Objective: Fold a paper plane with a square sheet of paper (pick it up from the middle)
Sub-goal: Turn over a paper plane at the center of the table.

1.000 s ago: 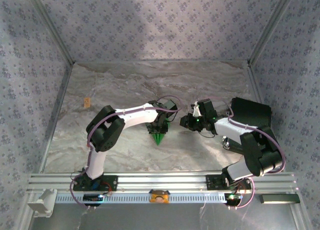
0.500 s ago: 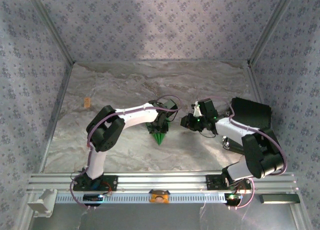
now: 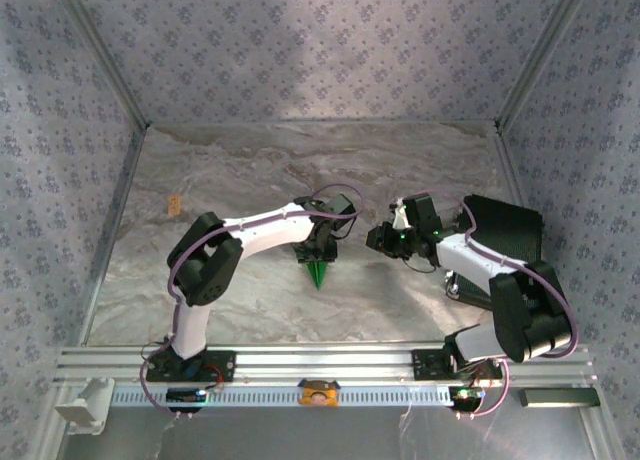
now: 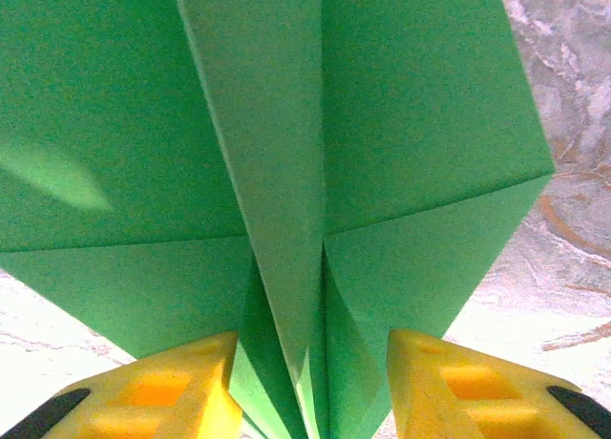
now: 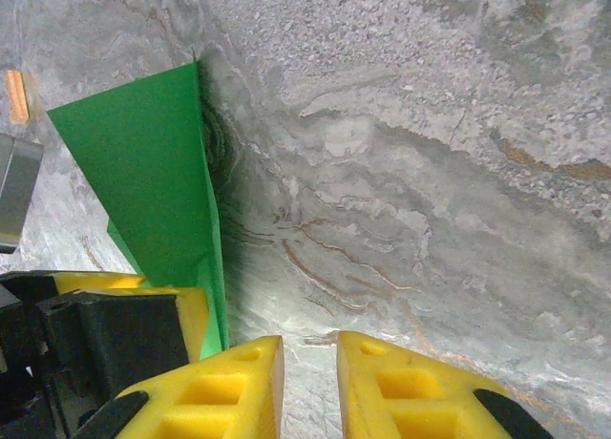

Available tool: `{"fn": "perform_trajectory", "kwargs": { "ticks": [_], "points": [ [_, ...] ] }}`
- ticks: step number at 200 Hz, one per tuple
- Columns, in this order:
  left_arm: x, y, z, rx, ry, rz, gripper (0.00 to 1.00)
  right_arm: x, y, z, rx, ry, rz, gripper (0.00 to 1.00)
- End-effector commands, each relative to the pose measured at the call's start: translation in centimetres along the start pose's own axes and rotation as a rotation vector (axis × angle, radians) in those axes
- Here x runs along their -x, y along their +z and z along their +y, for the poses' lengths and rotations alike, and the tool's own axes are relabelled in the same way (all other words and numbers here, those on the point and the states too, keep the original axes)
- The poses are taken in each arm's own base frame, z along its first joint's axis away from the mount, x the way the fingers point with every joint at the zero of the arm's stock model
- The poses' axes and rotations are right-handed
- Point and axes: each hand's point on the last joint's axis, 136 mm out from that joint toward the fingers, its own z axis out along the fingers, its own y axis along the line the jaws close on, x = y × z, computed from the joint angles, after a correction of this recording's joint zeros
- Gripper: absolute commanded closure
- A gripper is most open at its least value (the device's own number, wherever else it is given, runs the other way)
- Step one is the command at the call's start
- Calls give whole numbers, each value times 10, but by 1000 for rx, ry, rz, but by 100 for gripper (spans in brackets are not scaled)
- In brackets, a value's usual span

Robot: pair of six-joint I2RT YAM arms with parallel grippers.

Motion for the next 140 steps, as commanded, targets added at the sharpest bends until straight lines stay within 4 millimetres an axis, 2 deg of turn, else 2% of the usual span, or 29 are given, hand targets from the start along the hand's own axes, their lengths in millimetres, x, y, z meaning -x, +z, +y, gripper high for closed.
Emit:
{"fn": "perform_trajectory", "kwargs": {
  "ticks": [1,21,42,53,73,94,103,117,140],
  "points": [
    [6,-28,-2,-21,50,-43,57,10,-9,9,5,-26,-27,76],
    [10,-40,1,-15,76,-78,57,12,-11,9,4,-61,-31,75],
    [19,-66,8,-23,93,-170,54,17,-17,11,-2,-79,-53,75],
    [27,-84,12,-40,97,-240,50,24,-25,14,-16,-109,-87,73],
    [42,-117,27,-53,96,-398,42,42,-51,20,-79,-197,-191,63],
    [56,-142,60,-14,80,-560,29,68,-89,24,-208,-327,-351,51],
    [63,-149,79,15,64,-619,22,84,-109,17,-314,-368,-444,48],
    [74,-155,111,65,19,-696,14,100,-129,6,-434,-402,-542,42],
    [88,-149,175,190,-55,-743,10,120,-140,-16,-603,-550,-655,32]
  ]
}}
